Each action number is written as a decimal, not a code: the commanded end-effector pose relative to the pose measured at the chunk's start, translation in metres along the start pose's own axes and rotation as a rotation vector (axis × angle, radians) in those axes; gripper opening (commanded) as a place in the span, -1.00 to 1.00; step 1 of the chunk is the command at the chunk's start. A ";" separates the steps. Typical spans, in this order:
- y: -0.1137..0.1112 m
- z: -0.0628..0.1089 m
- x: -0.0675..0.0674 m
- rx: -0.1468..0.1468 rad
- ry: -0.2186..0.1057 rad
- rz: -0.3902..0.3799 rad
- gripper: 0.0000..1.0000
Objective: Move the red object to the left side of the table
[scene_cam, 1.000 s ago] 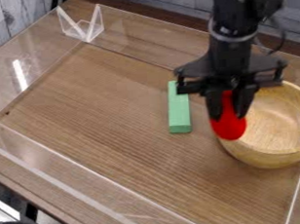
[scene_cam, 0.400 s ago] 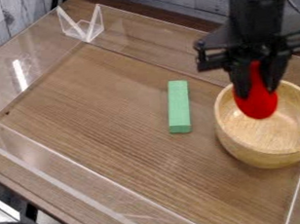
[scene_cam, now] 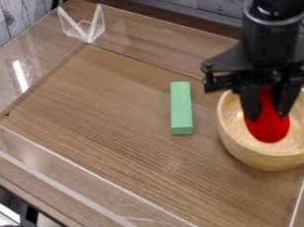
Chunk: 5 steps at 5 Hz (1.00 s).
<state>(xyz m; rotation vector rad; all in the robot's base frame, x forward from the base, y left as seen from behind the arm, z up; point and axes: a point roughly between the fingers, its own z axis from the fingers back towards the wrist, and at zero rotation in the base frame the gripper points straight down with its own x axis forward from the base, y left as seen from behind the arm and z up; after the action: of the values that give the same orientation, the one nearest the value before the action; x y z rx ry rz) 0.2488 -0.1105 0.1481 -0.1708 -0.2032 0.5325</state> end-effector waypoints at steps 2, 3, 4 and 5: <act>0.053 0.025 0.032 -0.017 -0.052 -0.047 -1.00; 0.083 0.020 0.041 -0.010 -0.059 -0.078 -1.00; 0.086 0.014 0.042 -0.026 -0.044 -0.178 -1.00; 0.091 0.015 0.045 -0.038 -0.038 -0.278 -1.00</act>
<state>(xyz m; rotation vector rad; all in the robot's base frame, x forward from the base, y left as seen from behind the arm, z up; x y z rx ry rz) 0.2364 -0.0102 0.1431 -0.1662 -0.2476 0.2598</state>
